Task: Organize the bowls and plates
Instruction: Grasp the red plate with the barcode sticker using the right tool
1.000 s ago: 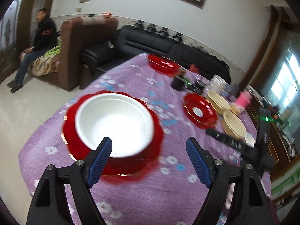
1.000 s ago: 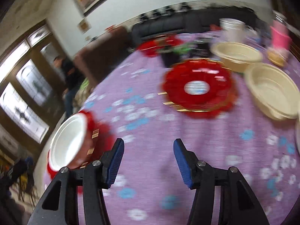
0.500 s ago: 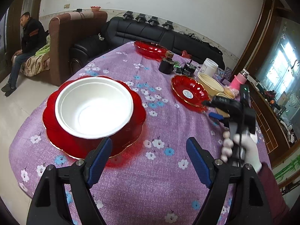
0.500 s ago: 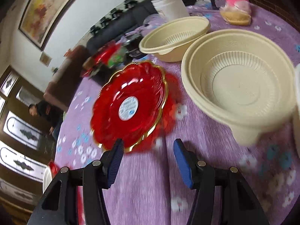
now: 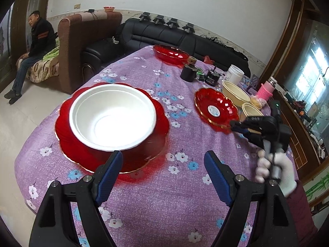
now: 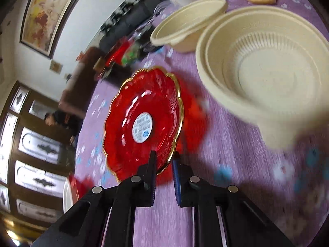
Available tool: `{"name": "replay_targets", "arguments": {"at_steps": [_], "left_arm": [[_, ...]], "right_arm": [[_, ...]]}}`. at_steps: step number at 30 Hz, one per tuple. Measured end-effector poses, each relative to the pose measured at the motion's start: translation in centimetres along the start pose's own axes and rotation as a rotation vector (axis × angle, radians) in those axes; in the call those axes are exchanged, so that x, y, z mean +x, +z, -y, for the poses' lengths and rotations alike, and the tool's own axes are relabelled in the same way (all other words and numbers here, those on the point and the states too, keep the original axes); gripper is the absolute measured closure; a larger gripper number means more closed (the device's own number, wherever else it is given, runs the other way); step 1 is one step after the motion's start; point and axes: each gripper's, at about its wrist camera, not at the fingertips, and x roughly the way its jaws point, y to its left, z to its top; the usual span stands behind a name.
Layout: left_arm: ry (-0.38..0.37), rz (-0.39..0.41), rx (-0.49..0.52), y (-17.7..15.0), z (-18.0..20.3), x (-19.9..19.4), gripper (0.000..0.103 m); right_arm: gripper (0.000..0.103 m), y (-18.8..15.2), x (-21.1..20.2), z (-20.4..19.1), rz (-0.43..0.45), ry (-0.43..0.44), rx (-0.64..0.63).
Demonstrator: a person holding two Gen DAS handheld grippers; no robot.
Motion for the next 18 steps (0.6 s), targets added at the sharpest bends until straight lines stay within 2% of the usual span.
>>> {"name": "replay_targets", "arguments": {"at_steps": [5, 10, 12, 14, 16, 18], "left_arm": [[-0.030, -0.024, 0.068, -0.1, 2.5, 0.7, 0.022], [-0.088, -0.084, 0.121, -0.1, 5.3, 2.5, 0.022], [-0.107, -0.118, 0.134, 0.1, 7.0, 4.0, 0.022], [-0.128, -0.149, 0.146, 0.3, 8.4, 5.5, 0.022], [-0.155, -0.197, 0.138, 0.7, 9.8, 7.5, 0.022], [-0.171, -0.248, 0.128, 1.0, 10.8, 9.7, 0.022]], "right_arm": [[0.087, -3.4, -3.8, 1.0, -0.071, -0.024, -0.119], [0.085, -6.7, -7.4, 3.7, -0.144, -0.022, -0.138], [0.084, -7.0, -8.6, 4.5, -0.147, -0.026, -0.152], [0.080, -7.0, -9.6, 4.9, -0.106, -0.067, -0.169], [0.065, -6.7, -10.3, 5.0, -0.066, -0.067, -0.168], [0.058, -6.3, -10.4, 4.7, -0.038, -0.062, -0.167]]}}
